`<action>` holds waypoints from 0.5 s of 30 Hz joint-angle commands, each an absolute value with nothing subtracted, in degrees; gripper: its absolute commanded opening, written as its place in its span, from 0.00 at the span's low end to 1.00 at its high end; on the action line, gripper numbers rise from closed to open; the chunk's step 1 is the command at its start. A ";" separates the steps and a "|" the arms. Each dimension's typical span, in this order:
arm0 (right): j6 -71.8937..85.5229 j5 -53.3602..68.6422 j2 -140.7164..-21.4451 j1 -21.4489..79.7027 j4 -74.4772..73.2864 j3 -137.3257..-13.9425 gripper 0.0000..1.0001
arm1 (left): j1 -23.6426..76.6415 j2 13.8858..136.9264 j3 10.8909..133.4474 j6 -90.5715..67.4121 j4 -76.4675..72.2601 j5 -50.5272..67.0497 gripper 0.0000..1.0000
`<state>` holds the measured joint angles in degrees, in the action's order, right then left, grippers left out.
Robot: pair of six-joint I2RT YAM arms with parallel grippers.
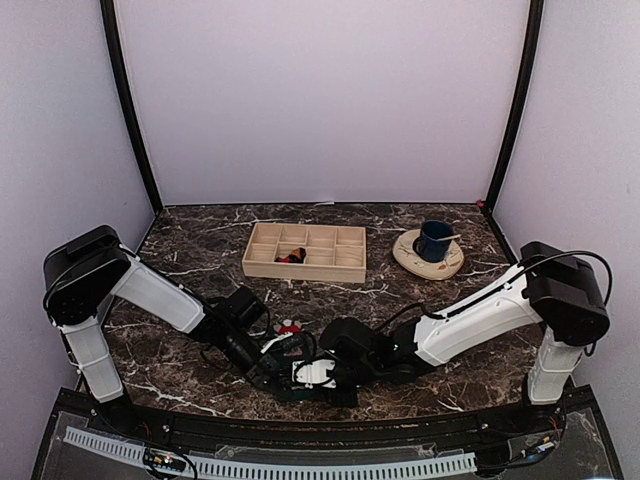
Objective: Roll the socks
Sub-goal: Roll the sock at the center of the board.
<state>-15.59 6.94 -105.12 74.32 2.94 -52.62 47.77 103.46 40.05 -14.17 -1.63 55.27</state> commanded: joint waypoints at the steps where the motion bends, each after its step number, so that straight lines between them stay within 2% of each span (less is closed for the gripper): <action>1: -15.78 8.82 -106.72 74.81 2.49 -53.35 0.27 | 47.47 104.24 39.73 -13.57 0.48 54.50 0.09; 4: -15.98 9.05 -107.10 74.80 2.53 -53.51 0.23 | 47.48 104.24 39.73 -13.59 0.44 54.60 0.09; 7: -16.15 9.83 -107.68 74.61 2.26 -53.94 0.15 | 47.46 104.24 39.79 -13.75 0.50 54.42 0.10; 10: -16.08 10.73 -108.17 74.27 2.03 -54.18 0.09 | 47.42 103.80 39.90 -14.05 1.04 53.30 0.16; 15: -15.28 11.13 -108.72 73.56 1.56 -54.14 0.05 | 46.99 101.55 39.90 -14.26 3.09 50.95 0.25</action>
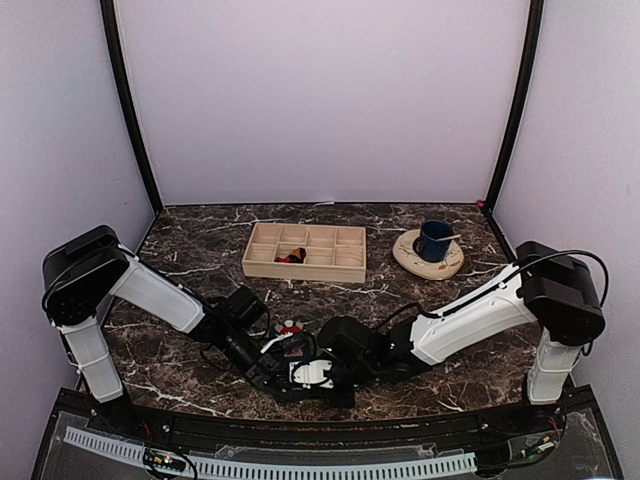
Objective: Roll the socks
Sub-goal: Roll the sock at the center of the board.
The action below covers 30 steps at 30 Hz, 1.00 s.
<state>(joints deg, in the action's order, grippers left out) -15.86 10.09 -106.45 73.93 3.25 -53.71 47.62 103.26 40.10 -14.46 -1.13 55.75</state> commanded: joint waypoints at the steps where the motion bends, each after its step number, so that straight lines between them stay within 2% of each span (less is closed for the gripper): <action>1: -15.03 10.89 -108.72 73.44 1.38 -54.18 0.05 | 46.90 100.97 39.95 -14.23 3.66 50.47 0.25; 16: -10.11 10.38 -109.45 71.55 -1.44 -55.72 0.00 | 45.13 89.88 41.18 -15.69 10.91 37.78 0.30; 23: -6.88 14.21 -111.92 70.26 -5.08 -60.19 0.00 | 44.91 85.77 40.31 -16.29 10.72 30.58 0.30; 30: -4.29 22.42 -114.68 67.95 -11.99 -65.58 0.00 | 44.99 74.97 34.94 -19.03 4.44 20.17 0.29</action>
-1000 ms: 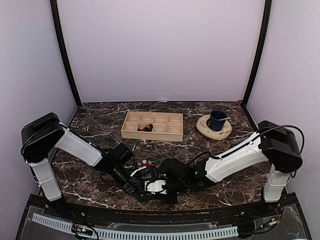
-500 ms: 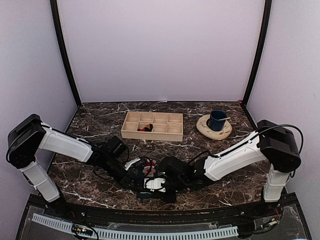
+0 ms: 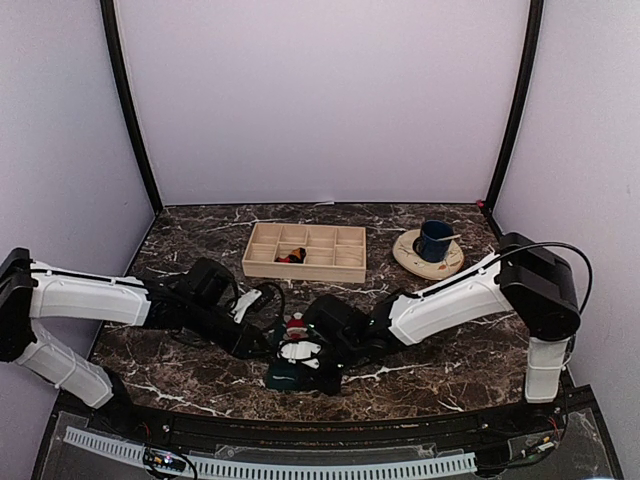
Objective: Roll the socks
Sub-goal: Roll the sock at the center of the board.
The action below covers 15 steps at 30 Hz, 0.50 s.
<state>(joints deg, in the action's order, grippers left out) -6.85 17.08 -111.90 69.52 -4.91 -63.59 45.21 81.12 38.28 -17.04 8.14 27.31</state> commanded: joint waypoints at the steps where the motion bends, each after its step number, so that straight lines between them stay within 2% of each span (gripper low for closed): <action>1: -3.78 23.88 -114.97 67.48 -12.42 -65.64 0.00 | 45.00 73.50 33.45 -19.45 3.20 19.58 0.29; 8: 1.07 36.23 -116.88 63.36 -14.97 -69.80 0.00 | 45.86 64.94 25.85 -21.05 -3.92 15.18 0.28; 15: 4.23 44.38 -119.50 60.80 -17.16 -72.59 0.00 | 51.73 60.27 21.80 -17.82 -7.45 9.34 0.27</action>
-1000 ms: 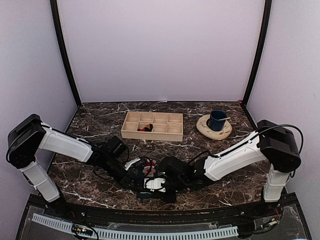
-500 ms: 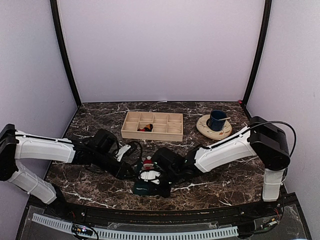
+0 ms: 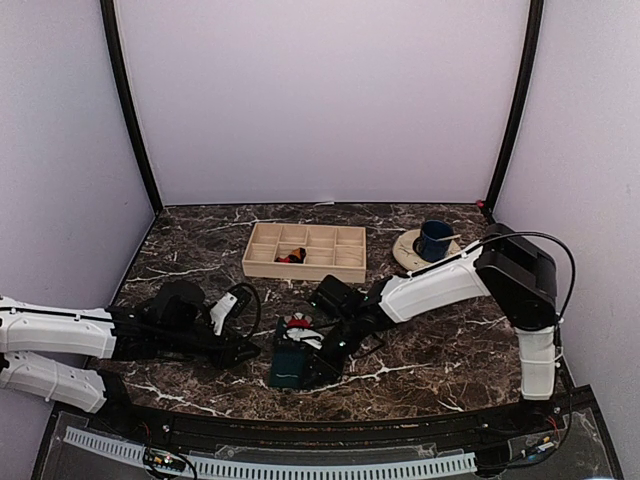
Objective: Roll the socks
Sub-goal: Roll the sock at the center of the board.
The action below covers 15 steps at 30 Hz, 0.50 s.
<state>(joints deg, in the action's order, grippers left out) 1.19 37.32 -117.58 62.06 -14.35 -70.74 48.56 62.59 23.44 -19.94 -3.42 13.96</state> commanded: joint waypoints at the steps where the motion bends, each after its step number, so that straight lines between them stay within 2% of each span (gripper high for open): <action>1: 4.57 45.45 -119.98 60.55 -17.28 -72.90 0.00 | 52.83 60.15 21.48 -17.10 -7.90 8.64 0.27; 8: 5.68 49.48 -122.09 59.38 -19.10 -74.45 0.00 | 57.39 60.55 20.09 -13.85 -9.81 7.84 0.28; 15: 5.71 51.33 -123.61 58.41 -21.07 -76.56 0.00 | 60.09 61.67 20.14 -10.98 -10.60 10.07 0.35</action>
<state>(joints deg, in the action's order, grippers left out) 5.28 49.10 -122.30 59.09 -18.81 -74.50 58.94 61.08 20.60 -13.56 -8.75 9.15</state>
